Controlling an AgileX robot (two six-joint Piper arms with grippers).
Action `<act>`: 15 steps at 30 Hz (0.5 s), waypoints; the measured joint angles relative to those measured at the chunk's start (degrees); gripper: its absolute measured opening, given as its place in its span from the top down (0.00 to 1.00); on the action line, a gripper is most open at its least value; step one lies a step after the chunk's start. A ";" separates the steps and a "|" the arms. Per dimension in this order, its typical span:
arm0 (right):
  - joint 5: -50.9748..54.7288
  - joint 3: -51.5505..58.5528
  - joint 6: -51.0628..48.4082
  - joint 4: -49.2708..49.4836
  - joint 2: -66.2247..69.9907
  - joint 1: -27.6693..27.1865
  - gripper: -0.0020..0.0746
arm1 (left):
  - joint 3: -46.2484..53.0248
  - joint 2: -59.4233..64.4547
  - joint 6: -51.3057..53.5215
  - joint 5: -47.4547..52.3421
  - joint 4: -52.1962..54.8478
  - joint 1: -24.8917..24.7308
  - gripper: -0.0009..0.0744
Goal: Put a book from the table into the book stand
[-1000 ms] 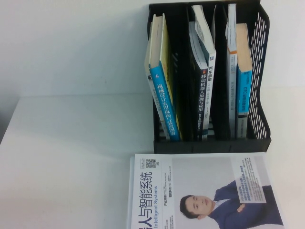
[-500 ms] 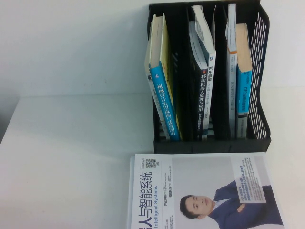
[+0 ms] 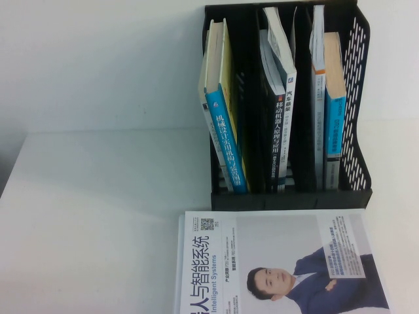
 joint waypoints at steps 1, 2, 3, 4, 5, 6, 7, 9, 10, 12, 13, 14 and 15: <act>0.00 0.00 0.00 0.00 0.00 0.00 0.98 | 0.00 0.00 1.68 0.00 0.00 0.00 0.99; 0.00 0.00 0.00 0.00 0.00 0.00 0.98 | 0.00 0.00 3.91 0.00 0.00 0.00 0.99; 0.00 0.00 0.00 0.00 0.00 0.00 0.98 | 0.00 0.00 6.30 0.00 0.00 0.00 0.99; 0.00 0.00 0.00 0.00 0.00 0.00 0.98 | 0.00 0.00 8.59 0.00 -0.31 0.00 0.99; 0.00 0.00 0.00 0.00 0.00 0.00 0.98 | 0.00 0.00 10.01 0.00 -0.49 0.00 0.99; 0.00 0.00 0.00 0.00 0.00 0.00 0.98 | 0.00 0.00 11.18 0.00 -0.89 0.00 0.99; 0.00 0.00 0.00 0.00 0.00 0.00 0.98 | 0.00 0.00 11.99 0.02 -1.48 0.00 0.99; 0.00 0.00 0.00 0.00 0.00 0.00 0.98 | 0.00 0.00 12.68 0.13 -1.95 0.00 0.99; 0.00 0.00 0.00 0.00 0.00 0.00 0.98 | 0.00 0.00 12.80 0.13 -2.20 0.00 0.99; 0.00 0.00 0.00 0.00 0.00 0.00 0.98 | 0.00 0.00 13.09 0.13 -2.43 0.00 0.99; 0.00 0.00 0.00 0.00 0.00 0.00 0.98 | 0.00 0.00 13.25 0.13 -2.70 0.00 0.99; 0.00 0.00 0.09 0.00 0.00 0.00 0.98 | 0.00 0.00 13.34 0.13 -2.82 0.00 0.99; 0.00 0.00 0.09 0.00 0.00 0.00 0.98 | 0.00 0.00 13.49 0.13 -2.92 0.00 0.99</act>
